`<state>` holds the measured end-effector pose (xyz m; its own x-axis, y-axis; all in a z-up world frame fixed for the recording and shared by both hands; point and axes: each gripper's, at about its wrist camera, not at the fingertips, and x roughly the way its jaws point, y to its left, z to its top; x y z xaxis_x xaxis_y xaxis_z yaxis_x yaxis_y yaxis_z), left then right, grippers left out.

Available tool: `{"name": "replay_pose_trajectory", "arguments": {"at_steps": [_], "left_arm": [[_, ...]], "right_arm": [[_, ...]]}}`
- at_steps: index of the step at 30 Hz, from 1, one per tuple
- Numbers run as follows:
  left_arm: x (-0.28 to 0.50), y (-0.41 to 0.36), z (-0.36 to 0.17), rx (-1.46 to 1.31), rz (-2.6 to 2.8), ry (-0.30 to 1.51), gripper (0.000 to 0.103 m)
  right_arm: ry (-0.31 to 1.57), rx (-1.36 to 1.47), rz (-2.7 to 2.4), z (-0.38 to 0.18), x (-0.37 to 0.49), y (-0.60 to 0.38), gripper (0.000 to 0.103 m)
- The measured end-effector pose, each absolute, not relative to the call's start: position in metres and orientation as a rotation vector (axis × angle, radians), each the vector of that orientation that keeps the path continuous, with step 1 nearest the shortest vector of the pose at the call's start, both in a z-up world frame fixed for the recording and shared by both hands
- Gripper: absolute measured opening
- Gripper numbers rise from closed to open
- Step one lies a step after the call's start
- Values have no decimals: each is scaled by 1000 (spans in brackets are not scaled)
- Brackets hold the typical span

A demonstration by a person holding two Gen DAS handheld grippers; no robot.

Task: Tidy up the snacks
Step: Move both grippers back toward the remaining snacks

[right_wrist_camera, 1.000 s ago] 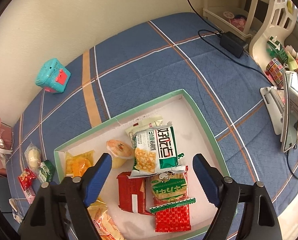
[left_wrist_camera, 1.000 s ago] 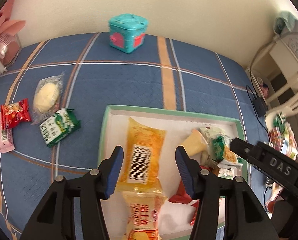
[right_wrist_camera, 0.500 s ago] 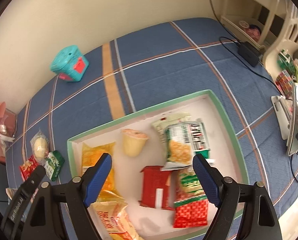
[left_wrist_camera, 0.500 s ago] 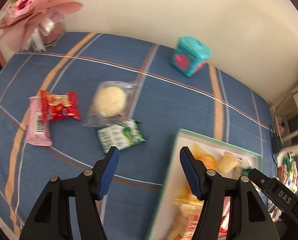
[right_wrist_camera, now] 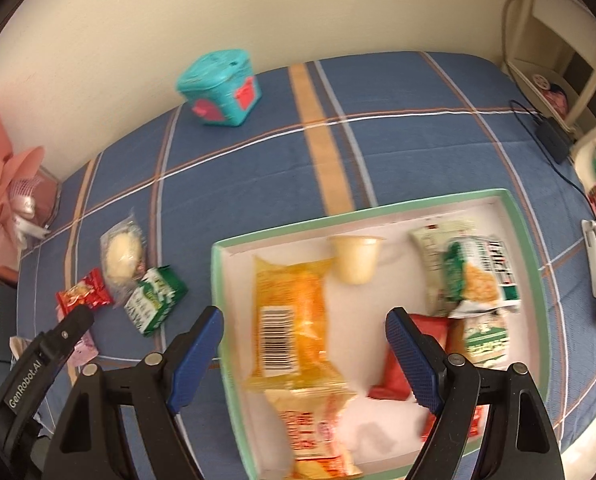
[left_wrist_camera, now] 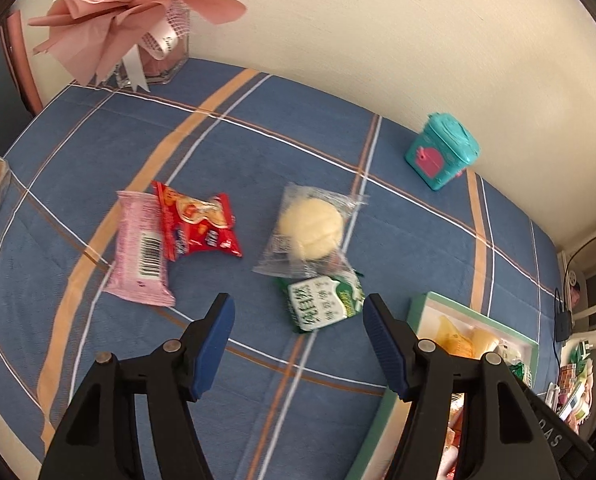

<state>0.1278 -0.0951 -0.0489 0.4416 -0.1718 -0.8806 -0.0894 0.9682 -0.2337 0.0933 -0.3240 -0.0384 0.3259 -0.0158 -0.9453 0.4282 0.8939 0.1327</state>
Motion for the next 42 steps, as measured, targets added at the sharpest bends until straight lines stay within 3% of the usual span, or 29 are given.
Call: {"name": "replay_pose_trajectory", "arguments": {"at_steps": [16,19,42], "left_arm": [[134,-4,-55,-365,62,1111,80],[134,10,-58,-384,77,1113,80],[157,29,-97,-384,114,1180,80]], "right_arm": [[1213,338,-145,-45,114,-247,91],[1217,319,-99,-49,117,-230,98],[1259,202,-18,-86,141,-176,98]]}}
